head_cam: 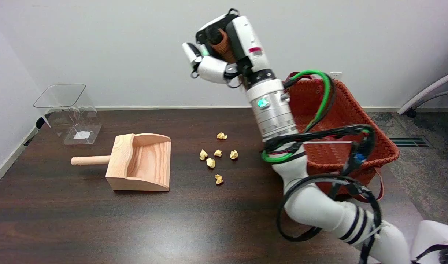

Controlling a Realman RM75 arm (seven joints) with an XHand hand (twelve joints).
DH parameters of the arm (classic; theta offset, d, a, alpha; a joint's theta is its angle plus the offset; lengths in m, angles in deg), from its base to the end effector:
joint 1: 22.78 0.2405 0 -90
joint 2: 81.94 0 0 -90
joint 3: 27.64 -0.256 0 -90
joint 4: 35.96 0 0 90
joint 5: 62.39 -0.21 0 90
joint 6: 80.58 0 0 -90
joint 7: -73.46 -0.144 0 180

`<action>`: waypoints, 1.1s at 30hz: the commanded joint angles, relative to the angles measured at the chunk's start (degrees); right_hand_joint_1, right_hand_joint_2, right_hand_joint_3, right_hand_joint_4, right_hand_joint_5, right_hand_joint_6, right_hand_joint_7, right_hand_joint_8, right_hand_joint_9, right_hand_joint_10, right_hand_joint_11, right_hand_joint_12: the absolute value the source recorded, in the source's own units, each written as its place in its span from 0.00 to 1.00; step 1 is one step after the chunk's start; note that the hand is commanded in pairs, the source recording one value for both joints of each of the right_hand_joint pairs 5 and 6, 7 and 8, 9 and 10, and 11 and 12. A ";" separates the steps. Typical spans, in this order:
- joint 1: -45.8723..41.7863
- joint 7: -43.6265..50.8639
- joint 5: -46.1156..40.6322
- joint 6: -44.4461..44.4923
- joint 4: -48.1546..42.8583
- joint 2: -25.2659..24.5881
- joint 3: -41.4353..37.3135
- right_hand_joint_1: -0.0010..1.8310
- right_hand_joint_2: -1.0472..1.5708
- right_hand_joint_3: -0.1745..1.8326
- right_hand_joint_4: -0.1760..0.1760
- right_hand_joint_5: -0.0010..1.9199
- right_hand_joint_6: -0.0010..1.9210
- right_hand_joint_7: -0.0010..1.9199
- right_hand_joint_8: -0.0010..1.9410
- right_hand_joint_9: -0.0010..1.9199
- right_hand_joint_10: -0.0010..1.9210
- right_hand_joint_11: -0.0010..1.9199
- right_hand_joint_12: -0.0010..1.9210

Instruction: Sweep the yellow paper ball into the dustpan.

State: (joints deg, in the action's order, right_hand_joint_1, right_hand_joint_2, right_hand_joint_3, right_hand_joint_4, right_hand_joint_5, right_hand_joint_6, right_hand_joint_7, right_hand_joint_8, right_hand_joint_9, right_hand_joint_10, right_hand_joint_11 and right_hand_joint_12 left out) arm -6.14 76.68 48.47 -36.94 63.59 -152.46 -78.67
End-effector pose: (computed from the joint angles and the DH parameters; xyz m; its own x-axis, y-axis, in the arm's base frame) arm -0.1062 -0.3394 0.1847 0.4376 0.2938 0.8498 -0.6529 -0.5461 0.5249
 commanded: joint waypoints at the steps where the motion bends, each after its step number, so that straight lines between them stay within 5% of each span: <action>1: 3.27 2.84 1.89 2.39 -14.15 -12.19 4.07 0.69 0.93 0.40 0.50 1.00 1.00 1.00 0.99 1.00 1.00 1.00 1.00; 20: 2.73 1.25 -11.21 13.65 -28.36 -13.93 6.55 0.68 0.95 0.35 0.50 1.00 1.00 1.00 0.99 1.00 1.00 1.00 1.00; 33: 1.64 -2.12 -12.51 16.19 -34.17 -15.09 5.01 0.67 0.95 0.32 0.50 1.00 1.00 1.00 0.99 1.00 1.00 1.00 1.00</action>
State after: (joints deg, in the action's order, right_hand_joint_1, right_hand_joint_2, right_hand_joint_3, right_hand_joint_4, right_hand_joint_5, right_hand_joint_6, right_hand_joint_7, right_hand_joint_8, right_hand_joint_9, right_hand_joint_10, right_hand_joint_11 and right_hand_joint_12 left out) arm -3.63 76.99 39.99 -25.15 37.66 -165.34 -73.51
